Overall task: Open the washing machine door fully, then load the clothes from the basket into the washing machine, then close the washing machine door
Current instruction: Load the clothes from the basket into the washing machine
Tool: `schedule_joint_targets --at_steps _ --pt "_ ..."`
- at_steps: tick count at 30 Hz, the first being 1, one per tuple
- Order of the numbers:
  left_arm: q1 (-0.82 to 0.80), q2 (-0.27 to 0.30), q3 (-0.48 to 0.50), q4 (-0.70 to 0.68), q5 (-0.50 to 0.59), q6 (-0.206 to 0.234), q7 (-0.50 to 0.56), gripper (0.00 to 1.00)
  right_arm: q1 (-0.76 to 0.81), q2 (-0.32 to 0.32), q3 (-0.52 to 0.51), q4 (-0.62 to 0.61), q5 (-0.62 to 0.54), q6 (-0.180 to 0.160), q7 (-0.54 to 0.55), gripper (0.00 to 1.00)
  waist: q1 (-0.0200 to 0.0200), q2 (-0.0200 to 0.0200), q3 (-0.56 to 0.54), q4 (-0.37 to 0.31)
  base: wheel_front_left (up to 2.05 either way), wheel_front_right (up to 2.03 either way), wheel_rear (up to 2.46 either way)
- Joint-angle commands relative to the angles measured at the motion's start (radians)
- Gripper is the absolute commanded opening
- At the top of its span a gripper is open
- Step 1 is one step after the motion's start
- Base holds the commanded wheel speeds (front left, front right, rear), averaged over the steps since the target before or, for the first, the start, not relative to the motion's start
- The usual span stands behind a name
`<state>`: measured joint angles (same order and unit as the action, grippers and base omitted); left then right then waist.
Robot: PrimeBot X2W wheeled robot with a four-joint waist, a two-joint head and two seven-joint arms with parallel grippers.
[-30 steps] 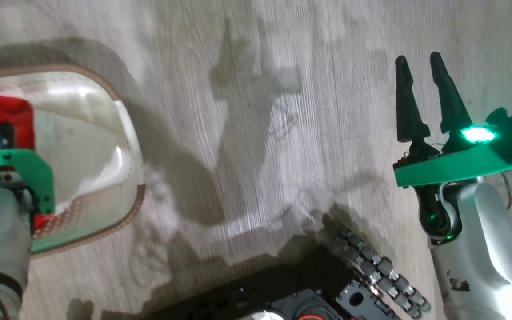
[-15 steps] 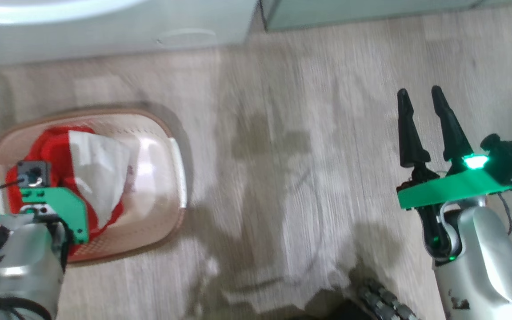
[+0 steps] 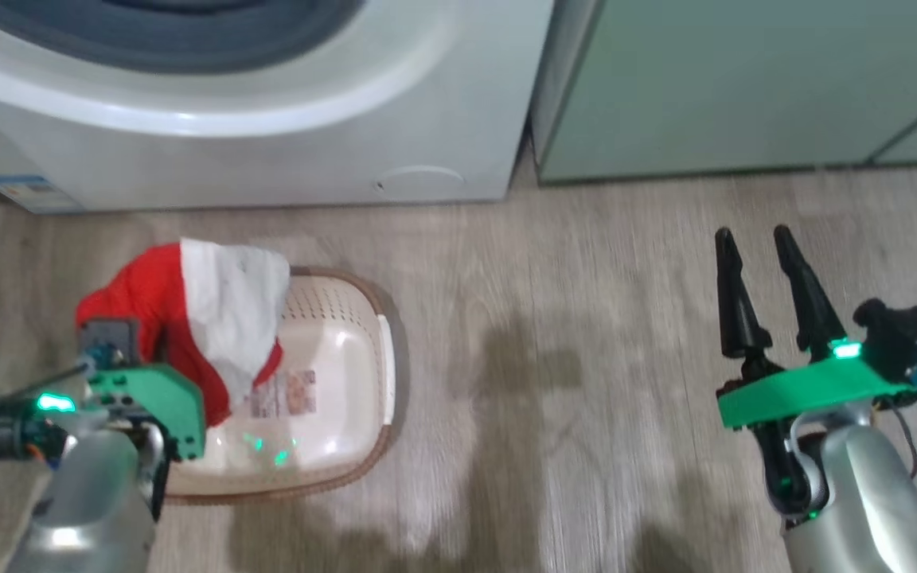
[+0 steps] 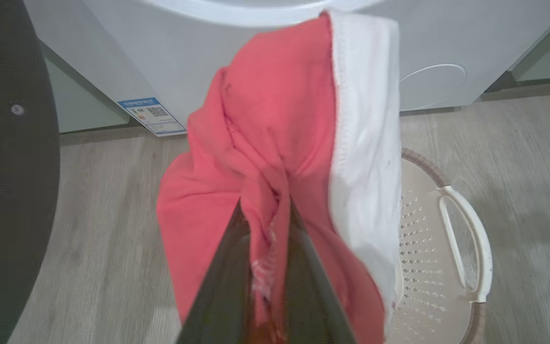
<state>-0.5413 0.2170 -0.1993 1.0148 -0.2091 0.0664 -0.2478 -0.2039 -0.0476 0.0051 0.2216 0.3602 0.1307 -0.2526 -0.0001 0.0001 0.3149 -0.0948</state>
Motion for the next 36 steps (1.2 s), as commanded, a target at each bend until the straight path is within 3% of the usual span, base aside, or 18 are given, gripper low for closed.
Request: schedule_joint_targets --at_steps 1,13,24,36 --pt "-0.002 0.023 0.031 -0.032 0.007 0.012 -0.014 0.0 0.012 -0.005 0.019 -0.026 -0.009 0.0 -0.009 1.0 0.0001 -0.0001 -0.04 0.026 0.0 0.0 0.0" --pt "0.176 -0.022 0.072 -0.34 0.043 0.002 -0.014 0.0 0.075 -0.004 0.014 -0.013 -0.02 0.0 -0.009 1.0 0.0001 -0.0001 -0.175 0.053 0.0 0.0 0.0" --pt "0.367 -0.095 0.12 -0.67 0.089 -0.044 -0.014 0.0 0.143 -0.004 -0.009 -0.007 -0.029 0.0 -0.009 1.0 0.0001 -0.0001 -0.293 0.084 0.0 0.0 0.0" --pt "0.474 -0.158 0.157 -0.877 0.087 -0.108 -0.014 0.0 0.182 -0.003 -0.038 -0.023 -0.042 0.0 -0.009 1.0 0.0001 -0.0001 -0.332 0.107 0.0 0.0 0.0"
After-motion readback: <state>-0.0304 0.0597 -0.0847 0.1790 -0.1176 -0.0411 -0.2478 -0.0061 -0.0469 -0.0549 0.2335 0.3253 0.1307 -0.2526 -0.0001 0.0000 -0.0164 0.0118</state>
